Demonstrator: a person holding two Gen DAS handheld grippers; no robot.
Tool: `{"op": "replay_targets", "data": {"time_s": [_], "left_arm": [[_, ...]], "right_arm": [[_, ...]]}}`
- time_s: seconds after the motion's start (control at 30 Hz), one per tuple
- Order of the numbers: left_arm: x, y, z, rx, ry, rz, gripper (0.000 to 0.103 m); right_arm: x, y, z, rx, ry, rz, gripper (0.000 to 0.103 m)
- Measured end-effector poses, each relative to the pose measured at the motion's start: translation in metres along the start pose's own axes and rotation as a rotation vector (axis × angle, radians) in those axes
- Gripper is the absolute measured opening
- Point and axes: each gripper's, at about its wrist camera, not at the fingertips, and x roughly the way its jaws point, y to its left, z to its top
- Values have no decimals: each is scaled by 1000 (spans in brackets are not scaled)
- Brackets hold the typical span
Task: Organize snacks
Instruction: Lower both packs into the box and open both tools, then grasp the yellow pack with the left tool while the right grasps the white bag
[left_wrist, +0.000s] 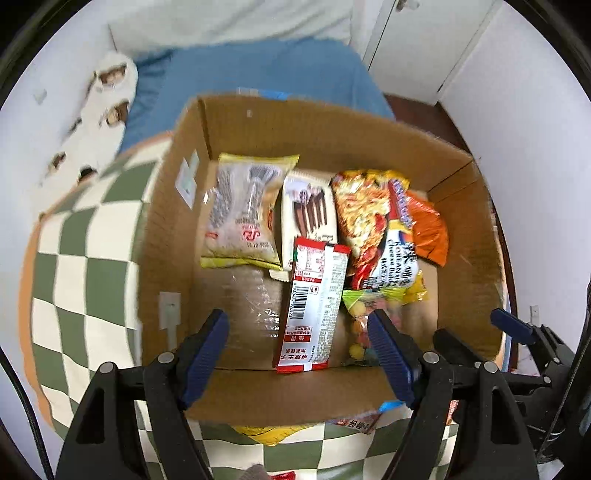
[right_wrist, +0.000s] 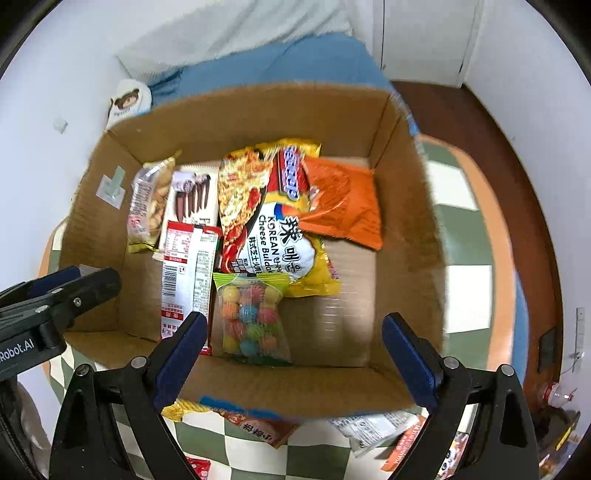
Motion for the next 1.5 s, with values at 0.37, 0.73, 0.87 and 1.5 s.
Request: {"op": "replay_targets", "data": {"time_s": [0.37, 0.73, 0.87, 1.5], "left_arm": [[-76, -15, -36, 65, -233, 58, 76], [-117, -20, -68, 57, -320, 39, 76], [-110, -17, -76, 47, -301, 45, 99], [85, -50, -156, 623, 90, 303, 99]], "right_arm": [[-85, 6, -32, -5, -166, -4, 97], [-140, 20, -52, -25, -257, 19, 97], [-133, 11, -57, 0, -228, 40, 99], [45, -57, -109, 11, 185, -47, 99]]}}
